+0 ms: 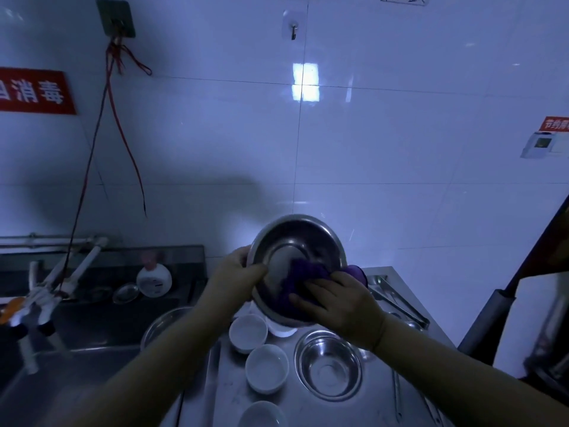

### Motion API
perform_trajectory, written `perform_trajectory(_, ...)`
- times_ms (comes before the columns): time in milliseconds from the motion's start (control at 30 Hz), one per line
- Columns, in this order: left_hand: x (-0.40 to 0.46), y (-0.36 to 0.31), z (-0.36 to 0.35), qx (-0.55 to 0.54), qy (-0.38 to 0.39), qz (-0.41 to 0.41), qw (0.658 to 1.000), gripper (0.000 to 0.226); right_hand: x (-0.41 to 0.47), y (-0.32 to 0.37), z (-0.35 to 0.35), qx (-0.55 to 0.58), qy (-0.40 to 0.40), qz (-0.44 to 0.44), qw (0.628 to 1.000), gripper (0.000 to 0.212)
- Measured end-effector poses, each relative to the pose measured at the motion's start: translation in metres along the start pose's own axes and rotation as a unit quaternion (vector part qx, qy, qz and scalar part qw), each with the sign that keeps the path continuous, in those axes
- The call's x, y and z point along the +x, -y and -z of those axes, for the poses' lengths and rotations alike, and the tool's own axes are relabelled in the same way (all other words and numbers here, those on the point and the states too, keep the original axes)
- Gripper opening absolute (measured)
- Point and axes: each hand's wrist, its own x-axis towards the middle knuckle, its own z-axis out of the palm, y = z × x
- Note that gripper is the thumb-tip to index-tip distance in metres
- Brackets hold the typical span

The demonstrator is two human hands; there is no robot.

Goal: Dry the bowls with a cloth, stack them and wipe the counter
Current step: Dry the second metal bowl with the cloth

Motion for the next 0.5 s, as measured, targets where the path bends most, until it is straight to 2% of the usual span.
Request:
perform_trajectory(100, -0.015, 0.013, -0.030, -0.039, -0.078, -0.012, 0.996, 0.034, 0.014, 0.019, -0.003, -0.015, -0.014, -0.100, 0.995, 0.020)
perform_trajectory(233, -0.021, 0.021, -0.043, -0.109, -0.096, 0.015, 0.989, 0.030, 0.025, 0.043, -0.004, 0.014, -0.021, -0.165, 0.986, 0.024)
perform_trajectory(367, -0.017, 0.020, -0.024, -0.080, -0.037, 0.001, 0.996, 0.028, 0.016, 0.038, -0.003, 0.003, -0.022, -0.109, 0.994, 0.023)
perform_trajectory(433, -0.012, 0.014, -0.011, -0.030, 0.003, 0.001, 1.000, 0.027, 0.007, 0.029, -0.002, 0.014, -0.019, -0.057, 0.998, 0.026)
perform_trajectory(500, -0.003, 0.007, 0.006, 0.045, 0.076, 0.002, 0.996, 0.028, -0.002, 0.017, 0.002, 0.035, 0.008, 0.017, 0.999, 0.031)
